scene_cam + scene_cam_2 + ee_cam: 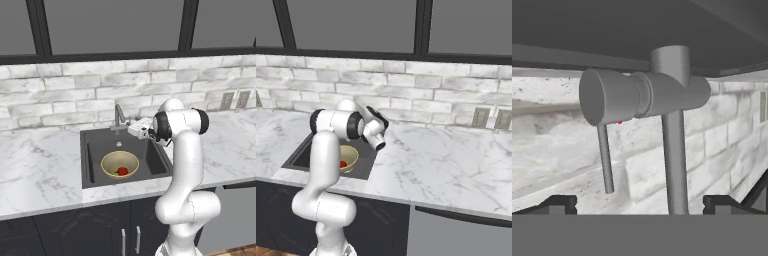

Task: Pick the bell pepper from the cabinet and place it in the bowl. Then pick the bowl and place it in the sink. Then turn on the sink facuet.

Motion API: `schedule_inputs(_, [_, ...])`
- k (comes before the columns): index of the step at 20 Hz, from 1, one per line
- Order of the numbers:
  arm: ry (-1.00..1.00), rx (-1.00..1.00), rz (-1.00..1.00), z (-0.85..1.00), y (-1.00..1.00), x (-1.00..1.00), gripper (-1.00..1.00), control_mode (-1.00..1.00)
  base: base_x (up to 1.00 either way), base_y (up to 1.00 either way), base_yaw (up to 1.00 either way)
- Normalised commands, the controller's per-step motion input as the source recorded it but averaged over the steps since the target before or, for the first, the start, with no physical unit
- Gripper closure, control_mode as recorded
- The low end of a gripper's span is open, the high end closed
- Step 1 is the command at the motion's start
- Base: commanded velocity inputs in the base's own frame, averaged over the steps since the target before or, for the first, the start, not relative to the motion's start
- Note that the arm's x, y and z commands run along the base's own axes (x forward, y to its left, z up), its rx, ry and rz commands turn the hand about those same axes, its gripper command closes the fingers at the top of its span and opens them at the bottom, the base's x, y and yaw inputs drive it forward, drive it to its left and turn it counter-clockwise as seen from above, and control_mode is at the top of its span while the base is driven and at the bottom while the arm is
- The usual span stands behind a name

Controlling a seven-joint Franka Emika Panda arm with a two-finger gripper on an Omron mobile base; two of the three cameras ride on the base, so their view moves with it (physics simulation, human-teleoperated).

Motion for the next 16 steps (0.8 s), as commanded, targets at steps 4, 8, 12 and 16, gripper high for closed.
schedule_inputs(4, [0.0,0.0,-0.06,-0.01,0.0,0.44,-1.0,-1.0,0.0,0.0,0.0])
schedule_inputs(8, [0.01,0.0,-0.07,-0.08,0.0,0.38,-1.0,-1.0,0.0,0.0,0.0])
schedule_inputs(12, [0.02,0.0,-0.06,-0.29,0.0,0.28,-1.0,-1.0,0.0,0.0,0.0])
schedule_inputs(16, [0.03,0.0,-0.05,-0.33,0.01,0.35,-1.0,-1.0,0.0,0.0,0.0])
